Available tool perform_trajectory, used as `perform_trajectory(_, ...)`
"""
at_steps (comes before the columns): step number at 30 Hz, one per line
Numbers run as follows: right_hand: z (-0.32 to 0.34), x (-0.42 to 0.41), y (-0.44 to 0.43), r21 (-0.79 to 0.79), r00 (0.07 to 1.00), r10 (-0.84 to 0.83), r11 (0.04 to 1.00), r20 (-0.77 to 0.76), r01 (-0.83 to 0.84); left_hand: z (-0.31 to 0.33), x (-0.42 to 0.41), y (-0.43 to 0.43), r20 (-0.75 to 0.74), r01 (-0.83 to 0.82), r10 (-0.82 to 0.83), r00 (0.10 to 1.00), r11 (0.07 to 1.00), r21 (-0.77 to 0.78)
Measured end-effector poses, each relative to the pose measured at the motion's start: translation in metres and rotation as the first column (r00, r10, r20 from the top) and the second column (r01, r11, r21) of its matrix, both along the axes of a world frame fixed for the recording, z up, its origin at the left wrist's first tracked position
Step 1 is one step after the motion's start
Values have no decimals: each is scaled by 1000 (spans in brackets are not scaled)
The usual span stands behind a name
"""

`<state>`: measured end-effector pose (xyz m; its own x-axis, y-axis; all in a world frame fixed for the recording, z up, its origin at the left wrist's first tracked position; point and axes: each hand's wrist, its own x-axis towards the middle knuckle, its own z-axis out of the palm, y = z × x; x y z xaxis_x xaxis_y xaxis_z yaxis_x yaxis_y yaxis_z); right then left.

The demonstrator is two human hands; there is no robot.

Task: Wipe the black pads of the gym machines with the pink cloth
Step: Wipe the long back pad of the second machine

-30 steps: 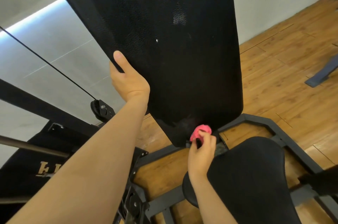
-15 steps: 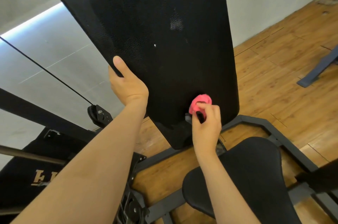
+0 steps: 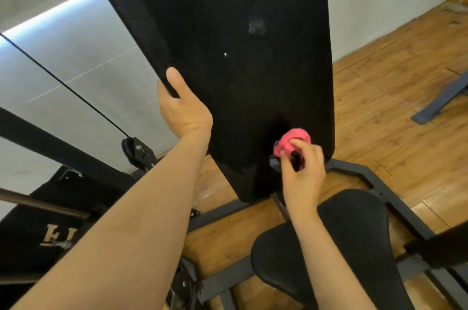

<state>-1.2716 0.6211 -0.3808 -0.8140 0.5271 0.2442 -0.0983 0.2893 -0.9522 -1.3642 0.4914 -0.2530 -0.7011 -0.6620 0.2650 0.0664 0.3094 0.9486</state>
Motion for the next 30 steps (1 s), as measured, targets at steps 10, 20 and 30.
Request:
perform_trajectory(10, -63, 23, -52, 141, 967, 202, 964, 158, -225, -2, -2, -1, -19, -6, 6, 1000, 1000, 16)
perform_trajectory(20, -38, 24, -51, 51, 971, 235, 970, 36, -236, -5, -5, -6, -47, -1, -1, 999, 1000, -27)
perform_trajectory(30, -48, 11, -54, 256, 948, 318, 915, 16, -311, -8, -6, -13, 11, 54, -54, 998, 997, -57)
